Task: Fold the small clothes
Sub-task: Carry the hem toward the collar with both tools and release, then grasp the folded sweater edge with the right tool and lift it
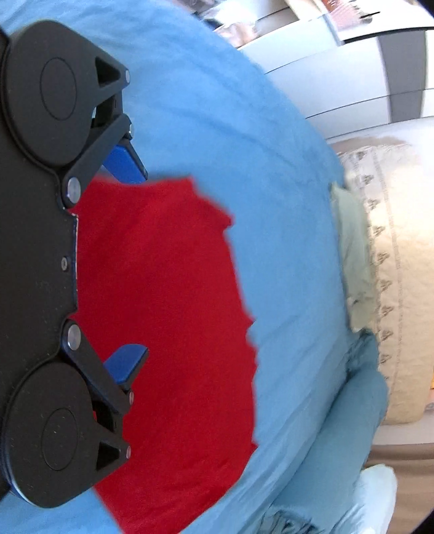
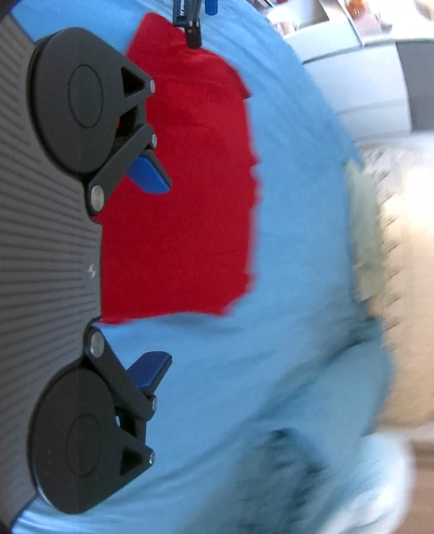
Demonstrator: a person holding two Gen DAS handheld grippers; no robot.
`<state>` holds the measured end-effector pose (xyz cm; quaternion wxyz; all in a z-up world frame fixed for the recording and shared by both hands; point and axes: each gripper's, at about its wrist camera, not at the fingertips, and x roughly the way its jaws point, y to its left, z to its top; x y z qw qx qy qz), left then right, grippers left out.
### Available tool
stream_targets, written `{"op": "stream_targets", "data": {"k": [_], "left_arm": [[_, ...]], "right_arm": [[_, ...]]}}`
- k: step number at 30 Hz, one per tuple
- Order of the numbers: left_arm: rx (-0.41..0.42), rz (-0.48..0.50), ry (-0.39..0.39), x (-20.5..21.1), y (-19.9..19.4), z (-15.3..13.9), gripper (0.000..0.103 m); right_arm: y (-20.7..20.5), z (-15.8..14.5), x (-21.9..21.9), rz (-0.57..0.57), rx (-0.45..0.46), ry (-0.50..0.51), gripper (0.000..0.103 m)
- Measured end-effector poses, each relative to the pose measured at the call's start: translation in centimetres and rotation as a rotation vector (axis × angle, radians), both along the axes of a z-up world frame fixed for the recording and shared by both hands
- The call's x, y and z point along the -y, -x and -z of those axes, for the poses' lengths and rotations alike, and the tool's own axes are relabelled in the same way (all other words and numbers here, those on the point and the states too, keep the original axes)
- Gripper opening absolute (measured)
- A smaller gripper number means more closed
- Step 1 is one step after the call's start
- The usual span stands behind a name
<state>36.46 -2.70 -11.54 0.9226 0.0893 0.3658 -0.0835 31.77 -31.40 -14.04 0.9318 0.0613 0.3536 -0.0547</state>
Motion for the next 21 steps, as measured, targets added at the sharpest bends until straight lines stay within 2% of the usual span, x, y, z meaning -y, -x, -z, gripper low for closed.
{"op": "stream_targets", "data": {"k": [4,5,7,13,15,18,21], "left_arm": [[-0.074,0.056,0.048,2.2,1.4,1.8,0.103],[-0.08,0.063,0.048,2.7,1.6,2.2,0.103],[-0.076,0.07,0.05,3.5,2.1,2.4,0.103],[-0.081,0.075,0.102,5.0,1.2,2.5,0.103],[-0.083,0.072,0.119,5.2,1.1,2.5,0.103],[-0.091,0.069,0.149,5.3,0.4,2.7,0.103],[-0.106,0.059,0.171,5.3,-0.1,2.9,0.103]], "right_arm": [[2.3,4.8,0.8,0.139,-0.087,-0.174,0.103],[2.7,6.1,1.3,0.184,-0.103,-0.252,0.103],[3.8,7.7,1.8,0.225,-0.081,-0.346,0.103],[3.3,10.0,1.9,0.295,0.052,-0.398,0.103],[2.5,10.1,2.5,0.311,0.081,-0.42,0.091],[1.2,10.4,3.5,0.33,0.09,-0.44,0.086],[0.3,11.2,4.4,0.344,0.098,-0.47,0.086]]}}
